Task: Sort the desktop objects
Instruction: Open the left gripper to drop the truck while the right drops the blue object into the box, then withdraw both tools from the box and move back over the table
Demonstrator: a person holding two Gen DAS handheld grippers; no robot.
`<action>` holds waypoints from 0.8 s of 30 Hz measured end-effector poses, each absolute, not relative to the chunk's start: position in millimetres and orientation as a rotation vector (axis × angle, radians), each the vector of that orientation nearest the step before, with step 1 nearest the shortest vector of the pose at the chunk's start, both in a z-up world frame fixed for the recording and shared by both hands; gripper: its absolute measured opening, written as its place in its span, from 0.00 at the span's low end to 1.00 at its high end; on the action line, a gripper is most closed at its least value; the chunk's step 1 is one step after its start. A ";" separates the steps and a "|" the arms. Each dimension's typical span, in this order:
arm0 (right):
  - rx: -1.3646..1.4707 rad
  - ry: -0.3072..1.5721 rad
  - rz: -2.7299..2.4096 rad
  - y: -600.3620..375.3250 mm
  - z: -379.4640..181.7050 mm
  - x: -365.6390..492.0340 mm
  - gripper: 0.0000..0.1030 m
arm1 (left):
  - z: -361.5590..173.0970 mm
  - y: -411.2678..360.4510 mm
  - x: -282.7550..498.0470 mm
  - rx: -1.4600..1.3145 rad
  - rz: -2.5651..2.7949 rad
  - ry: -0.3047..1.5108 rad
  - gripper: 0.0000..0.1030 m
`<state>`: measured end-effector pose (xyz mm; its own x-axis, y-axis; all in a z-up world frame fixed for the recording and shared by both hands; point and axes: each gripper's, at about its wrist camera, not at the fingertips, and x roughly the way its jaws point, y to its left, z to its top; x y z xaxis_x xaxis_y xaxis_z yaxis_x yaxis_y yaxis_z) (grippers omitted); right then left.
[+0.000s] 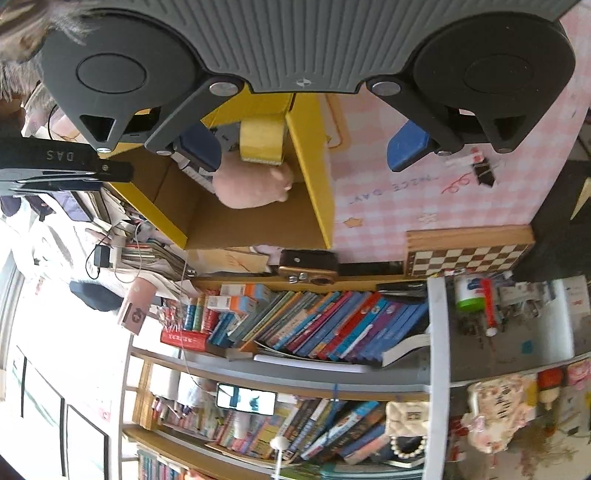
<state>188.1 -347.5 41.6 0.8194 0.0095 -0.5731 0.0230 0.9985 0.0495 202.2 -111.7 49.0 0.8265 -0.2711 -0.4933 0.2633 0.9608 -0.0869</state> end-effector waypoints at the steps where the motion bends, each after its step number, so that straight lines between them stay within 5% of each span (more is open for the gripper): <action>1: 0.058 0.610 -0.015 -346.5 41.2 184.0 0.52 | 48.2 -108.5 198.5 -0.019 -0.282 0.528 0.94; 11: 0.102 0.640 -0.106 -326.9 27.5 141.0 0.62 | 35.6 -79.2 171.7 -0.023 -0.269 0.565 0.95; 24: 0.130 0.701 -0.142 -273.8 13.7 92.0 0.63 | 25.4 -36.7 140.2 -0.014 -0.310 0.615 0.95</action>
<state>92.0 -273.8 13.7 0.7550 -0.0864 -0.6500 0.1738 0.9822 0.0713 140.2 -36.7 25.4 0.7721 -0.2898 -0.5655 0.2815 0.9539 -0.1044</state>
